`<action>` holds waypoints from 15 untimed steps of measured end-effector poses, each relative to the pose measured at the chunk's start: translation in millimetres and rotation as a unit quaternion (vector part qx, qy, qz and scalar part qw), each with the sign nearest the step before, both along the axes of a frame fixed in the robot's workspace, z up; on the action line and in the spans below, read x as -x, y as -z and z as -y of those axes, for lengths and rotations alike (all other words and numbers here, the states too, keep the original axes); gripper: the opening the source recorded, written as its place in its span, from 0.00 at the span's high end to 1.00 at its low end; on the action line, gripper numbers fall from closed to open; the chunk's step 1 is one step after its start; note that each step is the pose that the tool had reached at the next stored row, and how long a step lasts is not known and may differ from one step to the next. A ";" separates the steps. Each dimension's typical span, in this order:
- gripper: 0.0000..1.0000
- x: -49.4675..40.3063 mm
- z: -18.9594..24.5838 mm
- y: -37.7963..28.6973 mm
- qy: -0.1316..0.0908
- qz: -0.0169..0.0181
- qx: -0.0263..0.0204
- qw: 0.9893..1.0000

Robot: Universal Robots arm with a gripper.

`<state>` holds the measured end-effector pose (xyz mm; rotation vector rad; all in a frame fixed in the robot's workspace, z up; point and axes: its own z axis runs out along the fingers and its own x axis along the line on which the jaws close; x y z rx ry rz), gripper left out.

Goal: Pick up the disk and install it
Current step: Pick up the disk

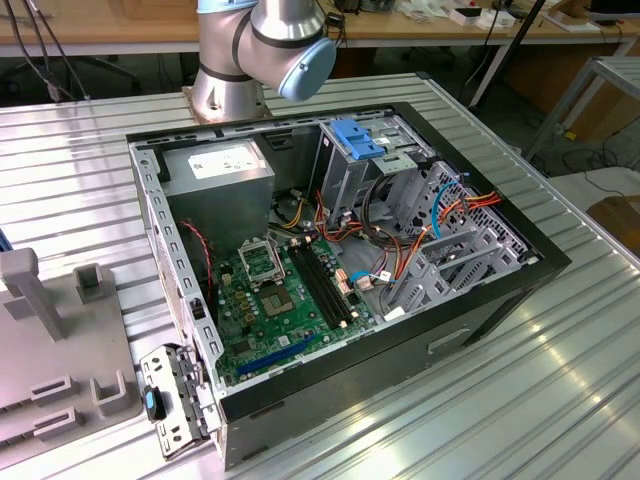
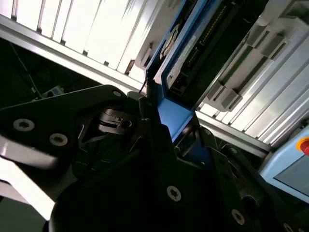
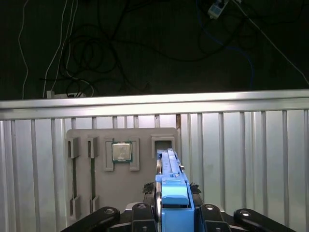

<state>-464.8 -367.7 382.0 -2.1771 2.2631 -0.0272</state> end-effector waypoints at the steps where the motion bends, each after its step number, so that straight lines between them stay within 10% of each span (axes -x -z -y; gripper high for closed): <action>1: 0.63 0.0 0.0 -1.3 0.000 0.000 0.000 1.000; 15: 0.63 0.0 0.0 -18.5 0.000 0.000 0.000 1.000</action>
